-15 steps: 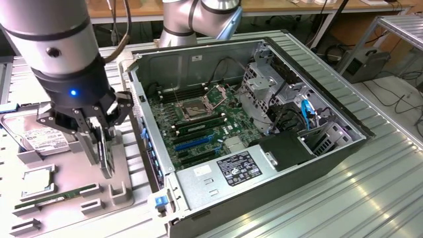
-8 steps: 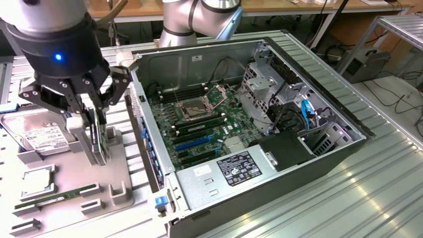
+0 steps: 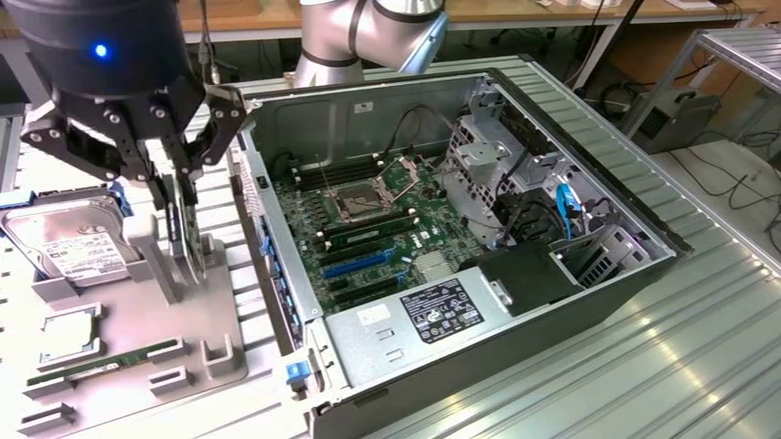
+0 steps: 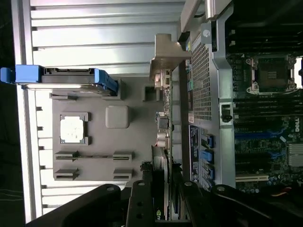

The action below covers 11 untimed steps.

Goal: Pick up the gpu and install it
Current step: 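Pick up the gpu and move the gpu toward the slot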

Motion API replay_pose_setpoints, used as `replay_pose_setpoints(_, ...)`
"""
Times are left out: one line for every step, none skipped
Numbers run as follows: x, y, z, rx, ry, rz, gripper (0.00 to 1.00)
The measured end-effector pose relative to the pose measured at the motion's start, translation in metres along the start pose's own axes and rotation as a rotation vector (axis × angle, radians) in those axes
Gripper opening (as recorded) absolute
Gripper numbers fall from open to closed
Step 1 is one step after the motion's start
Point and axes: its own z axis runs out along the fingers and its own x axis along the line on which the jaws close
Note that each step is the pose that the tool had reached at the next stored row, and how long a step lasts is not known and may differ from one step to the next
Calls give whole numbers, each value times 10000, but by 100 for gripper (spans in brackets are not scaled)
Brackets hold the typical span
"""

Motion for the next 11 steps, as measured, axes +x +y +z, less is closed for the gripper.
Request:
replay_pose_setpoints(-24, -1, -46, -10, 9, -12, 26)
replay_pose_setpoints(-49, -1, -90, -24, 18, -23, 26)
replay_pose_setpoints(-82, 0, -136, -49, 25, -33, 26)
replay_pose_setpoints(-119, 2, -183, -77, 34, -42, 26)
replay_pose_setpoints(-158, 4, -226, -105, 43, -47, 26)
replay_pose_setpoints(-205, 7, -271, -137, 55, -52, 26)
replay_pose_setpoints(-248, 10, -310, -163, 66, -54, 26)
replay_pose_setpoints(-306, 14, -352, -197, 82, -54, 26)
replay_pose_setpoints(-347, 16, -373, -218, 96, -52, 26)
replay_pose_setpoints(-396, 18, -387, -235, 116, -52, 26)
replay_pose_setpoints(-444, 20, -391, -242, 137, -51, 26)
